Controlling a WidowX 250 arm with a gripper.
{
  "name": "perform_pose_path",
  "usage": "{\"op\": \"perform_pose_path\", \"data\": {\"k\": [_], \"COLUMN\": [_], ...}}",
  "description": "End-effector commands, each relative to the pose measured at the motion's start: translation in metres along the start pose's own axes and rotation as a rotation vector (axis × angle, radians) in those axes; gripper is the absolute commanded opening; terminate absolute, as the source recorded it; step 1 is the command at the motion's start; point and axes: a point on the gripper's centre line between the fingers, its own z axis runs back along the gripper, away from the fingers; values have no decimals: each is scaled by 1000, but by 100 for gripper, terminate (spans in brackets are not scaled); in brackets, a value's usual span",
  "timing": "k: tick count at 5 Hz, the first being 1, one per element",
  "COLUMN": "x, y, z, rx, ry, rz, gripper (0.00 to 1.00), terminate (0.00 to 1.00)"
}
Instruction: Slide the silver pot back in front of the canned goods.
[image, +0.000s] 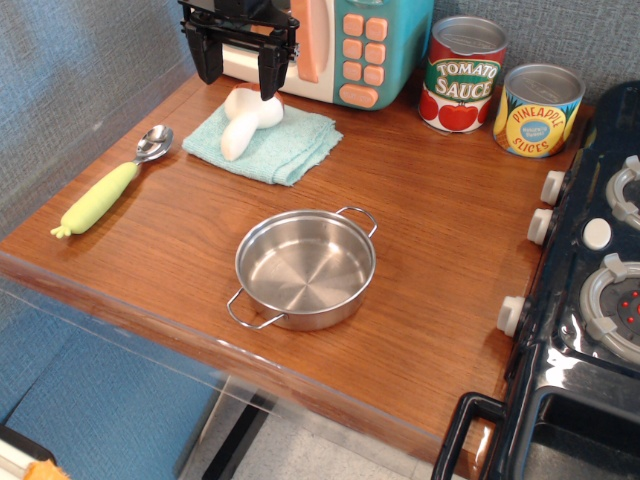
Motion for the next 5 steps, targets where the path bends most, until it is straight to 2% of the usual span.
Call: {"op": "perform_pose_path", "data": {"k": [1,3,4,5], "x": [0,-45,-87,-125], "y": [0,-44,-70,-103], "z": [0,44,54,44], "rx": [0,-45,-80,-85], "ry": [0,-147,-164,-140], "rz": [0,-165,-271,-415], "gripper": [100,100,100,100], "terminate": [0,0,0,0]}}
